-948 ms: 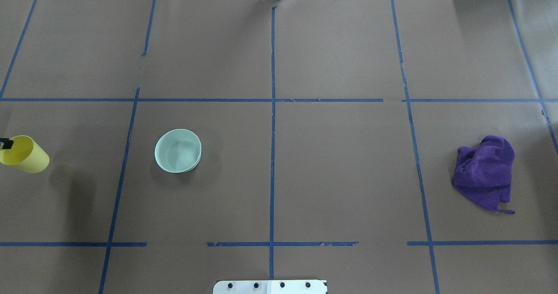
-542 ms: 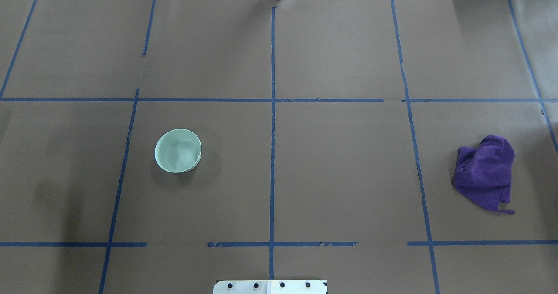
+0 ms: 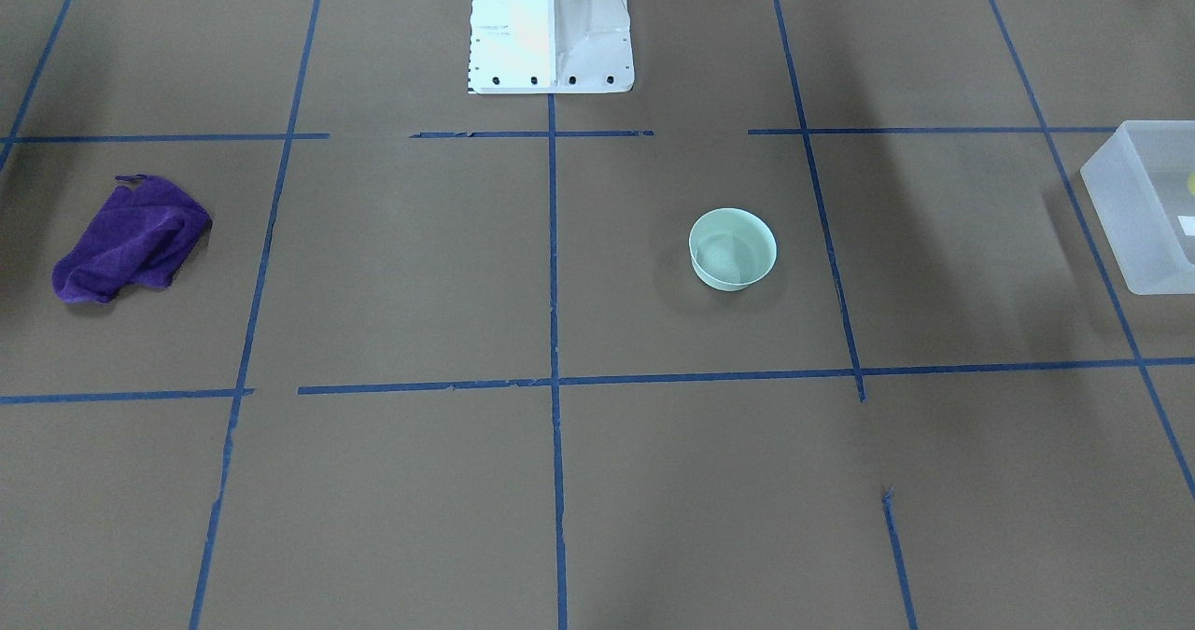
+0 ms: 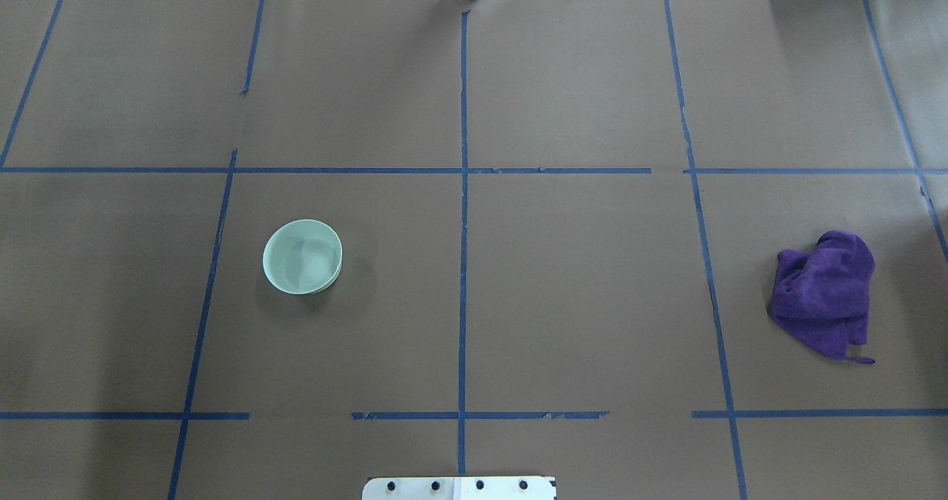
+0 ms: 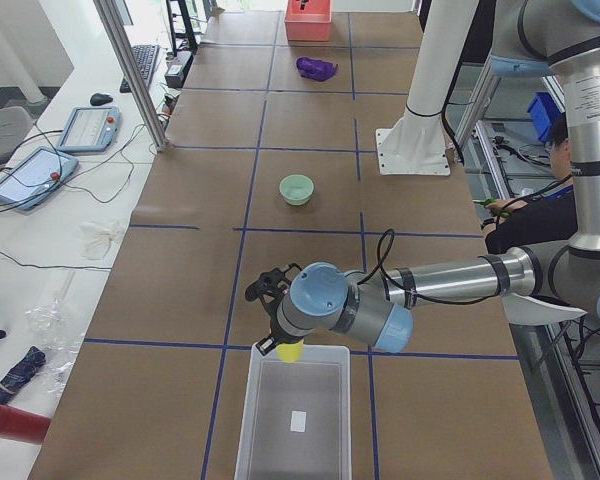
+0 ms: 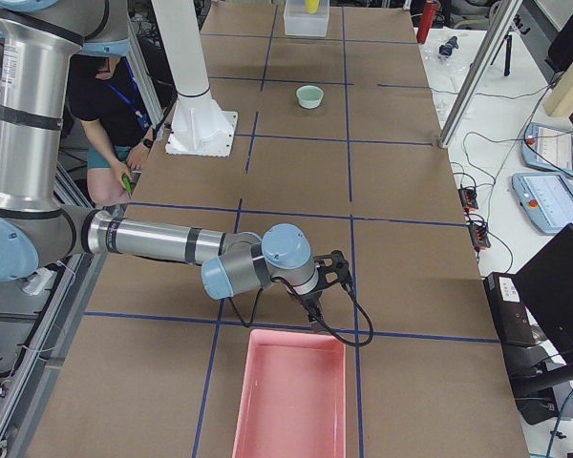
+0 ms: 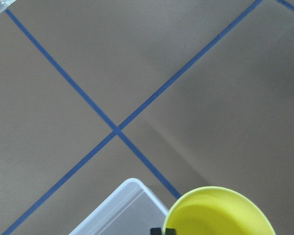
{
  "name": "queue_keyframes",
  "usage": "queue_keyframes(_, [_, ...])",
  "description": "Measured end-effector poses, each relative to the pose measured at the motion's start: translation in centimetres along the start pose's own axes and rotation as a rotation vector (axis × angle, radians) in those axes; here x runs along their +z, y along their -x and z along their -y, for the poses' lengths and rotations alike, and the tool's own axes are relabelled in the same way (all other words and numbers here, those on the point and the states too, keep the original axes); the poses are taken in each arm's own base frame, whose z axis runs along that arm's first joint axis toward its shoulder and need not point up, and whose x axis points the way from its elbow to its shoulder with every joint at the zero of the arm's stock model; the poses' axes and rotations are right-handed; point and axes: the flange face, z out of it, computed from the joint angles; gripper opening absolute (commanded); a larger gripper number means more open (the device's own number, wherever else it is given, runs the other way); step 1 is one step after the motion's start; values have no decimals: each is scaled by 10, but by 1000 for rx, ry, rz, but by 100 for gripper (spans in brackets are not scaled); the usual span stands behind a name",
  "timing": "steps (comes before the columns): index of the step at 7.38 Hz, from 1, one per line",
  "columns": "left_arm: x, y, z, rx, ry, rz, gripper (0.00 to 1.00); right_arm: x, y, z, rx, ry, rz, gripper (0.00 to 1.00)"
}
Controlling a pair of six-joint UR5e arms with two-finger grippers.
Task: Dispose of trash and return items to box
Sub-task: 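Carry the yellow cup into the clear bin and release it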
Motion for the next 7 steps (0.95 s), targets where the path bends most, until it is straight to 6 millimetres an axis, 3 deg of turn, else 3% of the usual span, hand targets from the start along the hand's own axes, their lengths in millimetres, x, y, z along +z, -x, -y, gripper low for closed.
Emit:
queue_keyframes(2, [22,10,-49,-37,-25,26,0,0,0,0,1,0,0,100])
queue_keyframes(4, [35,-11,-88,-113,-79,32,0,0,0,0,1,1,0,100])
queue_keyframes(7, [57,-38,-89,-141,-88,-90,0,0,0,-1,1,1,1,100])
